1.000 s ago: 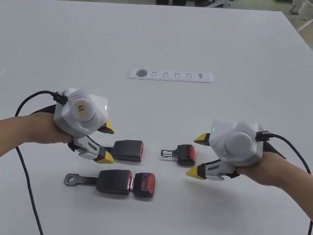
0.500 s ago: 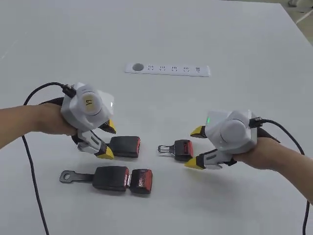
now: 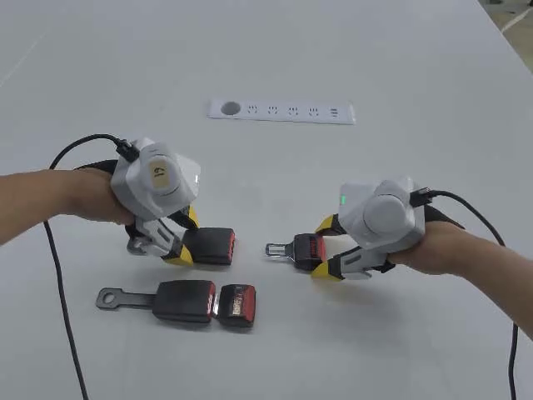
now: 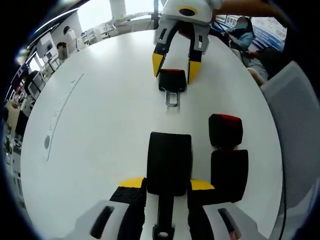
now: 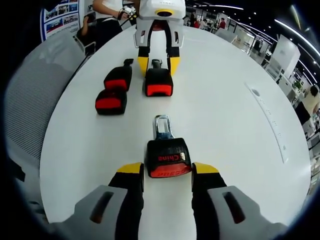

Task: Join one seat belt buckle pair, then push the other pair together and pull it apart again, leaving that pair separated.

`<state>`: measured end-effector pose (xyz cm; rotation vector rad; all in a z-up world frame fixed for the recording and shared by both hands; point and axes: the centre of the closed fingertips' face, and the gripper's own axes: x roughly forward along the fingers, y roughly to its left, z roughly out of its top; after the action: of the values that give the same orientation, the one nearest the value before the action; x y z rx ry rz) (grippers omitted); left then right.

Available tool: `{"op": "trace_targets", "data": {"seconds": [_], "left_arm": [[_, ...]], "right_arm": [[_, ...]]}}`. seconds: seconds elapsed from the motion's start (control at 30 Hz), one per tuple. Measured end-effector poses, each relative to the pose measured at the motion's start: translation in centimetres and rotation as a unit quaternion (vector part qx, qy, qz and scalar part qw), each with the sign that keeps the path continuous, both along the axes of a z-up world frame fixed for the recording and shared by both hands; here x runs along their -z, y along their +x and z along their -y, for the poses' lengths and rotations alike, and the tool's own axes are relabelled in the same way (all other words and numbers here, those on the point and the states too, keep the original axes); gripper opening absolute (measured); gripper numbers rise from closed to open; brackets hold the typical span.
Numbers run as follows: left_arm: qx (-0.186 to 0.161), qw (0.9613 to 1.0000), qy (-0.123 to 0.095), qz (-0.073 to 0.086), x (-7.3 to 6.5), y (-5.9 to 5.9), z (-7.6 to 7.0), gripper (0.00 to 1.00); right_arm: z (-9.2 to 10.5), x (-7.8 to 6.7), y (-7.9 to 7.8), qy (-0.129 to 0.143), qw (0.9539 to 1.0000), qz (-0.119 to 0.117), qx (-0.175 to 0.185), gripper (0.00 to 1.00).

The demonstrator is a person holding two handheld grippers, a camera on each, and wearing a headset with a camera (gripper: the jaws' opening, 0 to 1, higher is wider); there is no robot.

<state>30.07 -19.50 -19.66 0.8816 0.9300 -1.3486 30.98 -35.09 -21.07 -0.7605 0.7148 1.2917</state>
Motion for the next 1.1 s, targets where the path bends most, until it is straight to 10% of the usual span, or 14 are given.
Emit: {"op": "trace_targets", "data": {"seconds": [1.1], "left_arm": [[0.014,0.9998,0.000,-0.012,0.37,0.16,-0.01,0.32]], "right_arm": [[0.13,-0.31,0.12,-0.012,0.9999,-0.007,-0.001,0.32]]}}
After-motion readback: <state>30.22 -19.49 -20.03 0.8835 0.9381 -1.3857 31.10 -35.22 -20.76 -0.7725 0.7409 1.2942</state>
